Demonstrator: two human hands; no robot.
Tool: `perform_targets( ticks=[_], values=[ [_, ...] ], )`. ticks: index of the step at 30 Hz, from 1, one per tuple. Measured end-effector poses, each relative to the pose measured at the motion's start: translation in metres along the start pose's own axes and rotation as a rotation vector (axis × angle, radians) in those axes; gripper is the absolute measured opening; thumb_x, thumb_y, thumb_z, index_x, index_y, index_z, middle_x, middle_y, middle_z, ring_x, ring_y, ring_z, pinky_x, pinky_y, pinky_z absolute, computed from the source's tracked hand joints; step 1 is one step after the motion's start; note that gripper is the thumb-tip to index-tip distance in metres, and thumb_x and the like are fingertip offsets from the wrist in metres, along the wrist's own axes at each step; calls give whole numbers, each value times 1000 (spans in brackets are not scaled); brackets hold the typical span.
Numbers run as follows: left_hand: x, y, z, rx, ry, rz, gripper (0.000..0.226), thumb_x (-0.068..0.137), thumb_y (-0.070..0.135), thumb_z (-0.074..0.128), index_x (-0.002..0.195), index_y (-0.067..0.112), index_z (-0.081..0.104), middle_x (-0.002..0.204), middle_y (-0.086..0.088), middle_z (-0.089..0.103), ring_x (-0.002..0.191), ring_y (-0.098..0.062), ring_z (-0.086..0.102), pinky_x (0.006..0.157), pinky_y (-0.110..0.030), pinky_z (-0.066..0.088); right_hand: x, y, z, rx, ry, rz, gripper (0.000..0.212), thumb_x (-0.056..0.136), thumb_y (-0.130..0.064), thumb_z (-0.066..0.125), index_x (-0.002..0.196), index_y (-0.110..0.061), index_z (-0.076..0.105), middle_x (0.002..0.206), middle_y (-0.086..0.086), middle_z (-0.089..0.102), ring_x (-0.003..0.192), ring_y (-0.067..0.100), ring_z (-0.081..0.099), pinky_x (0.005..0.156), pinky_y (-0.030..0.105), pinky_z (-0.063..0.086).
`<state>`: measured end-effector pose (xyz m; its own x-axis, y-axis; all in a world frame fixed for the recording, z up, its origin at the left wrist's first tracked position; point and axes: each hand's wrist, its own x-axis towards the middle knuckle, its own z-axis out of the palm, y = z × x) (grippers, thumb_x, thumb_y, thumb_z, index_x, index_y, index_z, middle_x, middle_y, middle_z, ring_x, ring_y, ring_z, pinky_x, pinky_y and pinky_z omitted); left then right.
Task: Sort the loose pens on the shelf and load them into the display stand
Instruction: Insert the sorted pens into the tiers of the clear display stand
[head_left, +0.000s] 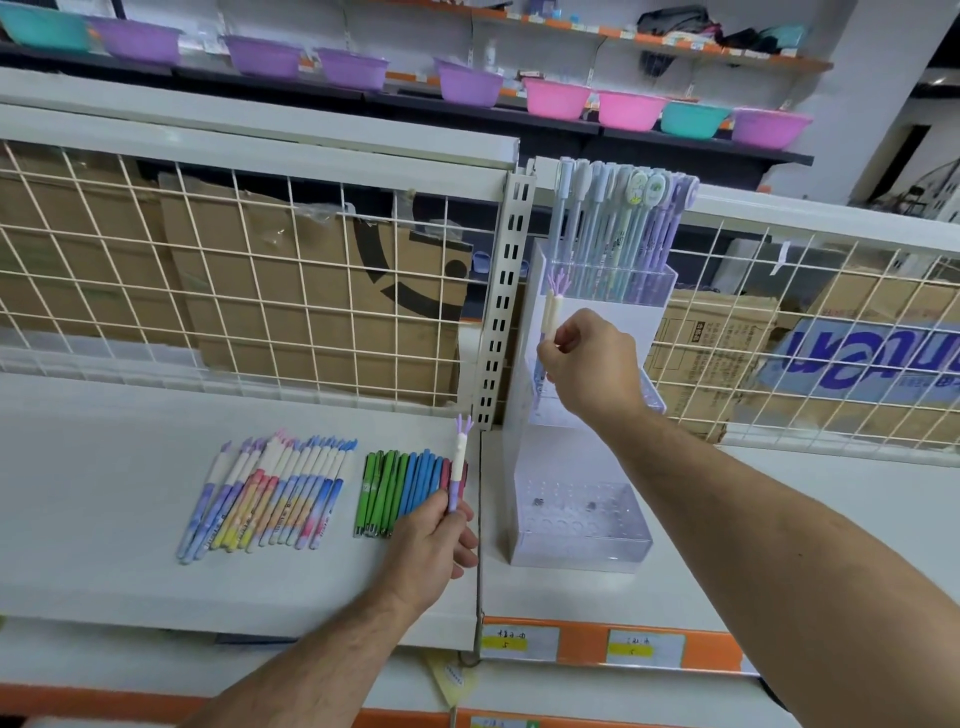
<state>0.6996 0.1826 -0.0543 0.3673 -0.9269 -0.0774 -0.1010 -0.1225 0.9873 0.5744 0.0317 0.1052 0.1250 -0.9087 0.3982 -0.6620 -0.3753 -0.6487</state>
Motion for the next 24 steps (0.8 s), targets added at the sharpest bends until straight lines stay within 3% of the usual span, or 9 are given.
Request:
perform_targets(
  ticks=[5, 7, 9, 11, 17, 20, 24],
  values=[
    [1, -1, 0, -6, -4, 2, 19, 102, 10, 46, 92, 7, 61, 79, -20, 68, 62, -23, 65, 52, -29, 48, -3, -2, -2, 10, -5, 10, 12, 92, -27, 66, 92, -17, 61, 83, -1, 68, 72, 17, 65, 60, 27, 49],
    [1, -2, 0, -32, -9, -7, 18, 102, 9, 46, 93, 5, 60, 75, -17, 66, 61, -22, 63, 51, -28, 46, -8, -3, -5, 7, 0, 32, 14, 92, -29, 66, 95, -17, 60, 81, -3, 65, 65, 8, 58, 55, 20, 44],
    [1, -2, 1, -51, -17, -13, 18, 103, 9, 45, 94, 3, 60, 73, -14, 64, 60, -22, 61, 50, -27, 44, -20, -4, -7, 9, 17, 41, 13, 92, -29, 65, 91, -17, 60, 77, -7, 62, 61, 1, 52, 51, 14, 37],
    [1, -2, 1, -49, -24, -7, 18, 102, 8, 45, 94, 2, 60, 73, -14, 64, 60, -22, 61, 50, -26, 43, -38, -4, -5, 61, 13, 31, 12, 91, -25, 63, 83, -17, 62, 73, -7, 64, 62, 1, 54, 53, 17, 40],
    [4, -6, 3, -99, -56, -22, 20, 103, 10, 46, 90, 6, 61, 71, -11, 64, 62, -25, 60, 52, -27, 43, -94, 6, 36, 48, -391, -9, 13, 85, -29, 71, 76, -20, 67, 70, -8, 65, 65, 7, 59, 62, 22, 48],
    [4, -9, 3, -128, -77, -10, 22, 104, 15, 48, 88, 11, 62, 74, -14, 63, 65, -26, 60, 54, -26, 47, -104, 12, 50, 65, -463, -16, 16, 87, -27, 71, 75, -19, 66, 70, -7, 65, 62, 5, 58, 56, 15, 43],
    [6, -13, 2, -20, -91, 54, 16, 101, 24, 55, 90, 26, 66, 82, -9, 68, 72, -22, 66, 61, -29, 54, -107, 9, 49, 76, -460, 1, 17, 91, -25, 69, 80, -12, 68, 76, 3, 69, 70, 16, 66, 63, 27, 55]
  ],
)
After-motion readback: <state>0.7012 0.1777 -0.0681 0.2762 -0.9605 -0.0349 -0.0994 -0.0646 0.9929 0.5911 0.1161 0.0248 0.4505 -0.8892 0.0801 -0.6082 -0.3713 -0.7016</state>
